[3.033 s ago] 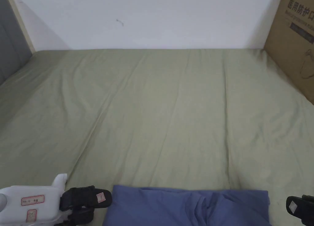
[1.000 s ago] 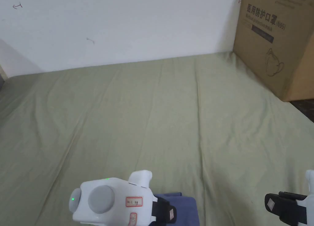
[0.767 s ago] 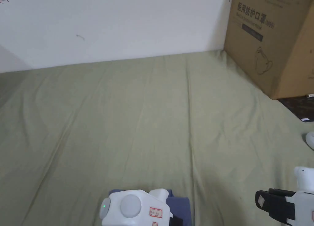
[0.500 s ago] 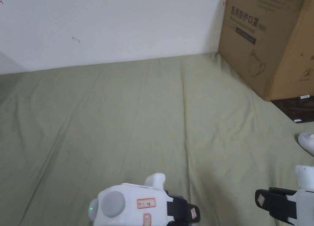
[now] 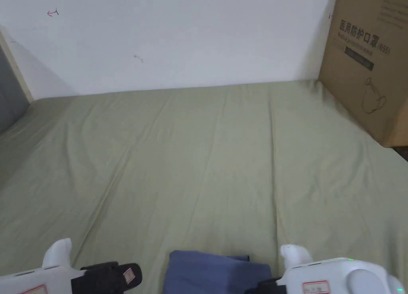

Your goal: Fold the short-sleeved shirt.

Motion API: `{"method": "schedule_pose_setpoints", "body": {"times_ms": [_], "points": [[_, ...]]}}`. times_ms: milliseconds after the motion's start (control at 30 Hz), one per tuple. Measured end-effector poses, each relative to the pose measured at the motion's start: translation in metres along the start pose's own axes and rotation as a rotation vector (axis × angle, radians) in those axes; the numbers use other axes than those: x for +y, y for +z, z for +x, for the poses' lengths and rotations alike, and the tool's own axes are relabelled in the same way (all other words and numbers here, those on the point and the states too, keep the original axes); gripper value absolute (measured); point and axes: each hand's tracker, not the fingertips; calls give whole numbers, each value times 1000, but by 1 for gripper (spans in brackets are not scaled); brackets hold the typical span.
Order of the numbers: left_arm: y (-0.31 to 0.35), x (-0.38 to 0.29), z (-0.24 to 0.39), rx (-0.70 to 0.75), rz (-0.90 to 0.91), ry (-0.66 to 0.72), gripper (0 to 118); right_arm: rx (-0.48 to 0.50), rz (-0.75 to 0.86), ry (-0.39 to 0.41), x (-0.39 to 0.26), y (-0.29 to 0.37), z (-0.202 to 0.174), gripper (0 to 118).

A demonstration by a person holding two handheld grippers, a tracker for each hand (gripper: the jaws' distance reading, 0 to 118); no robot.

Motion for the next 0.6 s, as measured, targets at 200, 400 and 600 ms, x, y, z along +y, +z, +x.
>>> {"method": "schedule_pose_setpoints", "body": {"times_ms": [200, 400, 600], "points": [[-39, -7, -50, -99, -95, 88, 7, -93, -47, 104, -7, -18, 22, 0], [-109, -7, -64, -356, -209, 148, 117, -52, -53, -8, -5, -15, 40, 0], [-175, -28, -43, -478, -395, 78, 118, 0, -42, -101, -9, -15, 51, 0]]}}
